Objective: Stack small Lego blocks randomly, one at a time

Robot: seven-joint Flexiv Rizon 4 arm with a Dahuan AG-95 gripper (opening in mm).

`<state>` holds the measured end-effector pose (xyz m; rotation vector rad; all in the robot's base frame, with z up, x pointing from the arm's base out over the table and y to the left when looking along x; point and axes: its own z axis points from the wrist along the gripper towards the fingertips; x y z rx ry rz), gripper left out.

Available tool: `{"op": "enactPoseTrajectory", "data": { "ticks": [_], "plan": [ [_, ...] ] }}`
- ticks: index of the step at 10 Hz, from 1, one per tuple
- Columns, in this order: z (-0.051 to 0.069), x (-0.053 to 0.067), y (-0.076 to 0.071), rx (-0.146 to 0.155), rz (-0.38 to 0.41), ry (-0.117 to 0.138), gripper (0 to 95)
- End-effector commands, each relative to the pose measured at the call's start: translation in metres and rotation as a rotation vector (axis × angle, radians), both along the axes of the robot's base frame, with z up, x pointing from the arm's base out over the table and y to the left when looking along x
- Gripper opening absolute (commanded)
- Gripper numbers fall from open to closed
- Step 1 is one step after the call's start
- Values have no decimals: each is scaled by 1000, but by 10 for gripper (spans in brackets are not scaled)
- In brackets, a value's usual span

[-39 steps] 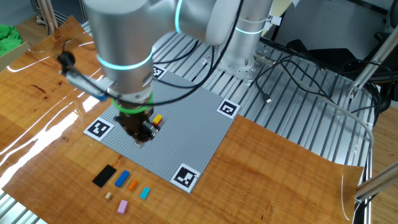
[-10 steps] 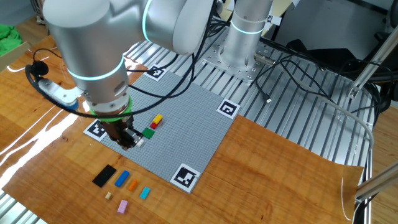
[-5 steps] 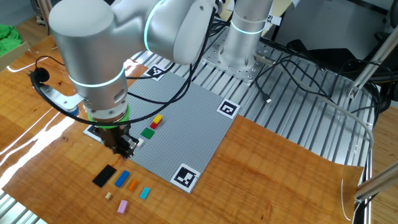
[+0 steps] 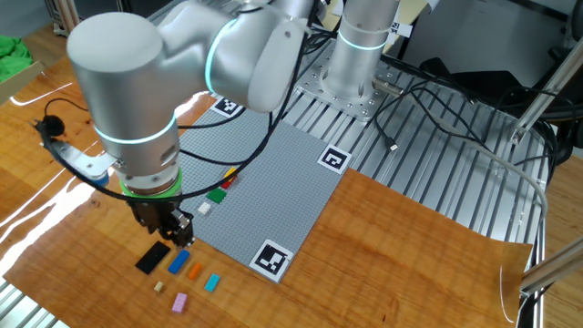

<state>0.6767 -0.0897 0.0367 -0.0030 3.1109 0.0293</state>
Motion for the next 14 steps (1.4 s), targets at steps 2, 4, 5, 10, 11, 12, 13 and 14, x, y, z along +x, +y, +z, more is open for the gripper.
{"op": "enactPoseTrajectory", "data": {
  "ticks": [2, 4, 5, 10, 11, 12, 13, 14],
  "plan": [
    [-9, 10, -4, 7, 8, 1, 570],
    [-14, 13, -7, 8, 14, -4, 570],
    [-16, 13, -8, 8, 14, -5, 570],
    [-27, 11, -16, 9, 19, -16, 570],
    [-29, 11, -16, 10, 17, -19, 570],
    [-32, 10, -16, 11, 16, -24, 570],
    [-34, 10, -17, 10, 16, -28, 570],
    [-35, 10, -17, 11, 14, -27, 570]
  ]
}}
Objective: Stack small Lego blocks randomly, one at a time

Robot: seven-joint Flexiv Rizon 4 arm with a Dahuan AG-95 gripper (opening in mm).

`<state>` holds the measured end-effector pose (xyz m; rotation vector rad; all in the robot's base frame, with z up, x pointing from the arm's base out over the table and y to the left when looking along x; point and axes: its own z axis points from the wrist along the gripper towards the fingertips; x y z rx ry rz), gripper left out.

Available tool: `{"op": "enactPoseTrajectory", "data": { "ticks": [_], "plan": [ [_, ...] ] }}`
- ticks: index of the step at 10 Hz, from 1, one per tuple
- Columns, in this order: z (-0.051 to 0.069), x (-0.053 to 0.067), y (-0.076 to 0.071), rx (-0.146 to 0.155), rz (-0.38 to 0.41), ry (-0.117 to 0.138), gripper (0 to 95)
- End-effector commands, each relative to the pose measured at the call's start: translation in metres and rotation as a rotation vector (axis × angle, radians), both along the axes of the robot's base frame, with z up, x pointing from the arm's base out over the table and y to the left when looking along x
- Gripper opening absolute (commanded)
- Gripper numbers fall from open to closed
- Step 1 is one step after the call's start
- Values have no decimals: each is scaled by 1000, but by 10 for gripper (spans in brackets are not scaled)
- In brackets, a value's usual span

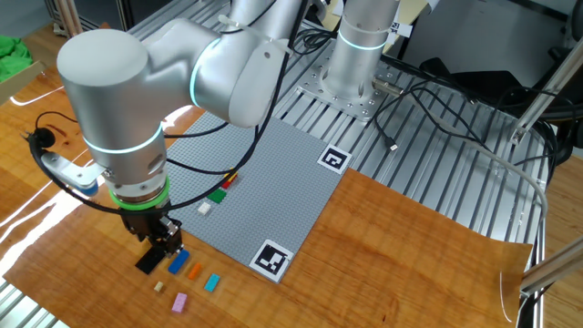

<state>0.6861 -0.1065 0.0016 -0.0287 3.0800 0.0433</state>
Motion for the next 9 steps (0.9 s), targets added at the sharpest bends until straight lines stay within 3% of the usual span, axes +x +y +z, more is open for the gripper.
{"op": "enactPoseTrajectory", "data": {
  "ticks": [1, 2, 6, 8, 9],
  "plan": [
    [-1, 0, 0, 2, -12, 4, 570],
    [-3, 0, 0, 1, -28, 3, 380],
    [-2, 0, 0, -13, -42, 4, 380],
    [-1, 0, 0, -9, -26, 1, 0],
    [1, 0, 0, -11, -20, -1, 0]
  ]
}}
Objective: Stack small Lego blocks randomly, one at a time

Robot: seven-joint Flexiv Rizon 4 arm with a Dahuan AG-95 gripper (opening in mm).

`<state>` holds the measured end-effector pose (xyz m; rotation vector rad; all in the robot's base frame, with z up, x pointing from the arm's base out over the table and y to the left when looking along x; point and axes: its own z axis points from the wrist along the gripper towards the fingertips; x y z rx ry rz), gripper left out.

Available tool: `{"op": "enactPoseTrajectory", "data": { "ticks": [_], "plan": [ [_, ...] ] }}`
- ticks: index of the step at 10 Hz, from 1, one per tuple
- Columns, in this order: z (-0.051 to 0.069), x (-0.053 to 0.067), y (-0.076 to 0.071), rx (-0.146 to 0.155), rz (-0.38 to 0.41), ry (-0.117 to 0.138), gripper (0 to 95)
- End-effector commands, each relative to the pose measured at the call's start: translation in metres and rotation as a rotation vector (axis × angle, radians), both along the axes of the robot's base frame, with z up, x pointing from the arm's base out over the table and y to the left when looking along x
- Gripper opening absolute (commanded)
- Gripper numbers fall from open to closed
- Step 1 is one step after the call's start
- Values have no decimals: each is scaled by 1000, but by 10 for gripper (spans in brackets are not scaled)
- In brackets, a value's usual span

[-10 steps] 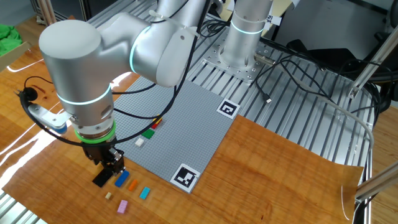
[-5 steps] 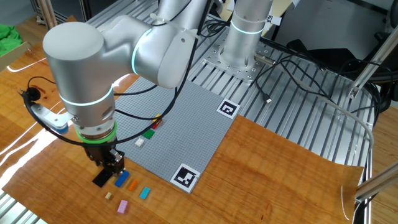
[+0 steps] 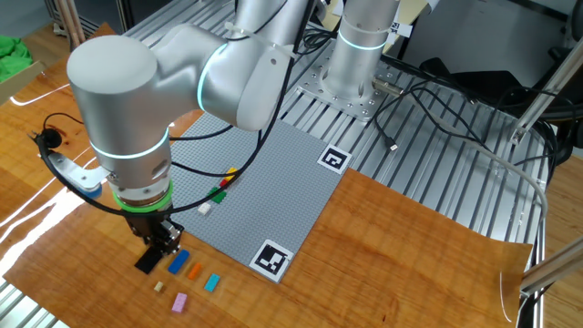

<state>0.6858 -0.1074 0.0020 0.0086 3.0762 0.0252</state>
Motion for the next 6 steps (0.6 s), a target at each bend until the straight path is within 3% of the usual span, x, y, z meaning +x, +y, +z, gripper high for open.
{"op": "enactPoseTrajectory", "data": {
  "ticks": [1, 6],
  "plan": [
    [0, 0, 1, 2, 4, -3, 0],
    [2, -7, 3, 15, 0, -5, 0]
  ]
}}
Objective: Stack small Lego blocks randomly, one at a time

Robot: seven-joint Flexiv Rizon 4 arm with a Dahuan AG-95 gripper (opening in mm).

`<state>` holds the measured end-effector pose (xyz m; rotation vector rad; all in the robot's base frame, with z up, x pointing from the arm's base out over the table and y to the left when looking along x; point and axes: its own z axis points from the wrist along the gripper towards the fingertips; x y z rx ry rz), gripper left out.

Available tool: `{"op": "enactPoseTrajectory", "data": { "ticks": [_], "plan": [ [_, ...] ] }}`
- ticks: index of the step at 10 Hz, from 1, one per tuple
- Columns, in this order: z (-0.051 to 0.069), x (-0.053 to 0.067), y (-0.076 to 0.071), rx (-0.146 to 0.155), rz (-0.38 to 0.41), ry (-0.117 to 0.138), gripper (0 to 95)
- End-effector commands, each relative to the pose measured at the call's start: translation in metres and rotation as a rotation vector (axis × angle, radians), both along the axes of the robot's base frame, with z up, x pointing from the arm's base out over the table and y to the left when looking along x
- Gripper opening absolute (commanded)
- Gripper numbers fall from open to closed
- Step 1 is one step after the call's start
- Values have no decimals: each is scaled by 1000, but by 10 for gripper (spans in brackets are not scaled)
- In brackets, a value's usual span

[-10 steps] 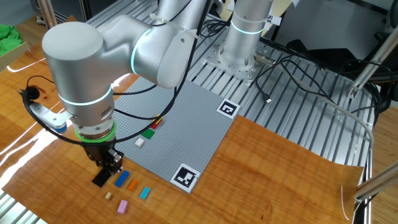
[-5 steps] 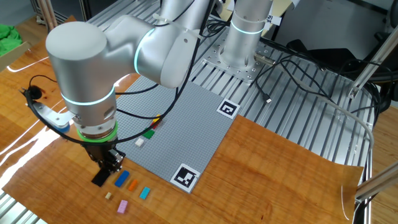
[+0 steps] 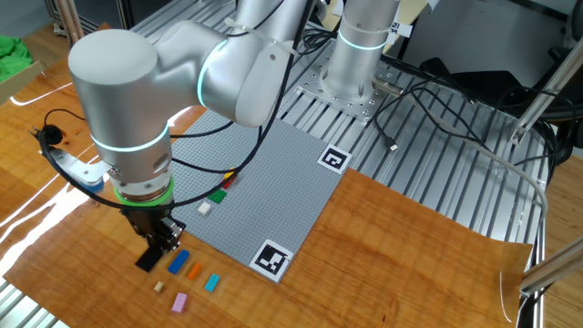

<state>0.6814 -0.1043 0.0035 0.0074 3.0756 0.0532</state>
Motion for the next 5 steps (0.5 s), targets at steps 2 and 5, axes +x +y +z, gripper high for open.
{"op": "enactPoseTrajectory", "data": {
  "ticks": [2, 5],
  "plan": [
    [10, -13, 4, 2, 4, 11, 0],
    [23, -33, 13, 9, 7, 26, 0]
  ]
}}
